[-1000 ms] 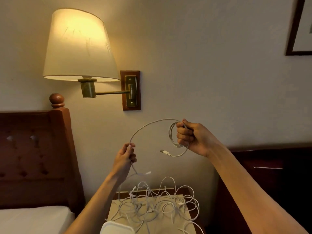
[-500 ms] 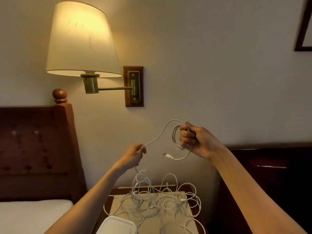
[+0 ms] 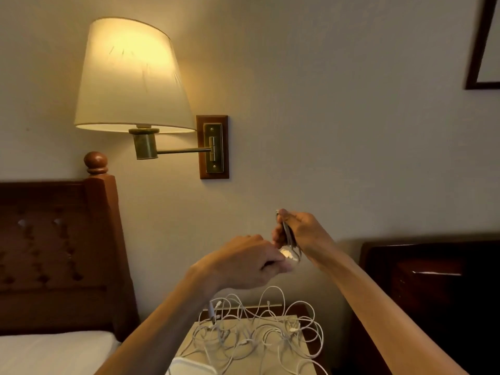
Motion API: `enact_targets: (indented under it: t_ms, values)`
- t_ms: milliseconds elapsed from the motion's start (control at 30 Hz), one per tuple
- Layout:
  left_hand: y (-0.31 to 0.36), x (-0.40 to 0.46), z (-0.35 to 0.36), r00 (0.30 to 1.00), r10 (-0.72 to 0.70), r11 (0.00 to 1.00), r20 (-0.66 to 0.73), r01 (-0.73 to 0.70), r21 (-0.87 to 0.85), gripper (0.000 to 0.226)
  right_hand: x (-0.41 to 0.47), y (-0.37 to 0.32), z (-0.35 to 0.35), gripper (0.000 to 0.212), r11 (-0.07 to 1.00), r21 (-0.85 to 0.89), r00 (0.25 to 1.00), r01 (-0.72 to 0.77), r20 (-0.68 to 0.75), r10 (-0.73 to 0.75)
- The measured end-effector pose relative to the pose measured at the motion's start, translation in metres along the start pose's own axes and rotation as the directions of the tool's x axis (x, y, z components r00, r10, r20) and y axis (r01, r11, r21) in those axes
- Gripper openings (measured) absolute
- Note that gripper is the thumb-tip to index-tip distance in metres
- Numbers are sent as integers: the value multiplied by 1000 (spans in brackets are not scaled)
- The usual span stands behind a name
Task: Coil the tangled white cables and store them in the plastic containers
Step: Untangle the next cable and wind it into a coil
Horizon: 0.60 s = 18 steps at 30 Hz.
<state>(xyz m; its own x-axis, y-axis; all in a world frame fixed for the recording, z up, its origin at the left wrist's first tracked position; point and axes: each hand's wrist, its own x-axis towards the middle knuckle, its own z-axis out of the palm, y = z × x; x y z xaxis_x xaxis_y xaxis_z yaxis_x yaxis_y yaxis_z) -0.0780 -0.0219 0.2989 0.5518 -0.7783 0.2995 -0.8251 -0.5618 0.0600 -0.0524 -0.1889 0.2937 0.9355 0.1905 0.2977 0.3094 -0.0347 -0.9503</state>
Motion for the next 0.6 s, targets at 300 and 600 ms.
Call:
enact_targets:
  t_ms: [300, 600]
  values:
    - [-29, 1, 1, 830, 140, 990, -540, -116, 79, 38, -17, -5, 4, 45, 994, -104, 976, 11, 218, 12]
    - [-60, -9, 3, 902, -75, 956, -425, -56, -287, 28, -15, -17, -9, 45, 985, -108, 964, -137, 215, 157]
